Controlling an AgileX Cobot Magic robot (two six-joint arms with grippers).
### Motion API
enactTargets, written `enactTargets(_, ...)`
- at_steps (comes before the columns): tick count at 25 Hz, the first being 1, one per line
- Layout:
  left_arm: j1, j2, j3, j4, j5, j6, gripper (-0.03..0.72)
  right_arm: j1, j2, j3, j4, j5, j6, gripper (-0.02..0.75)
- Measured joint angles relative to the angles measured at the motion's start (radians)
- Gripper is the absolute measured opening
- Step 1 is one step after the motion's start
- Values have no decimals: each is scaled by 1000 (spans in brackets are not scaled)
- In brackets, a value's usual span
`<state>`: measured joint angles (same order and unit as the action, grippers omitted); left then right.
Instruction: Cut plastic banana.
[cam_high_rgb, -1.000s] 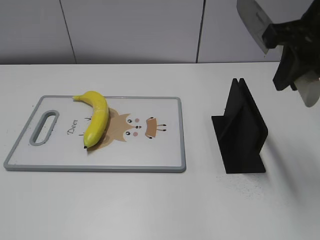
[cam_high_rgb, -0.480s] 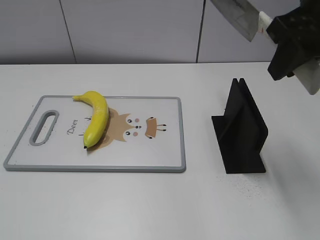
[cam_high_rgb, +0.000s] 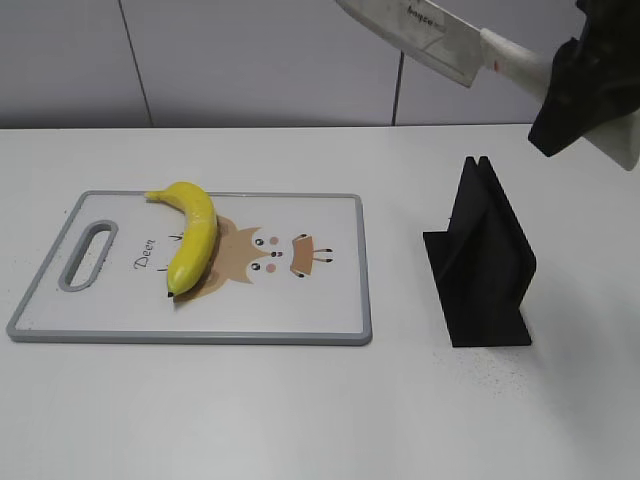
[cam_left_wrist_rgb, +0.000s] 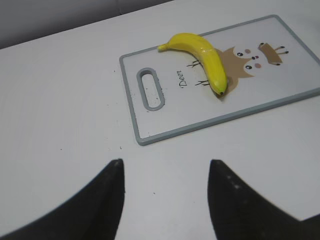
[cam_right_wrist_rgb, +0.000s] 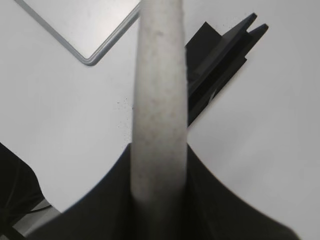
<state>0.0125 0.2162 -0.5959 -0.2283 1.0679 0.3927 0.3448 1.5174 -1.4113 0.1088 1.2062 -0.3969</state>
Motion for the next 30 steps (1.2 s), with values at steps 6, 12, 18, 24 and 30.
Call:
enactTargets(6,-27,178,-110,-52,14,147,521,0,82,-67,11,-1,-123,182)
enactTargets(12,-85,389,-230,-101,77,309,504,0,155,-108,15,-2,-301,182)
enactTargets(18,-206,619,-371,-78,104,437,461,0,237,-160,47,-3,-494,182)
enactTargets(24,-262,849,-537,-70,124,582,459,0,316,-220,113,-4,-705,182)
enactTargets(30,-266,1057,-679,-67,147,722,457,5,397,-282,145,-5,-815,181)
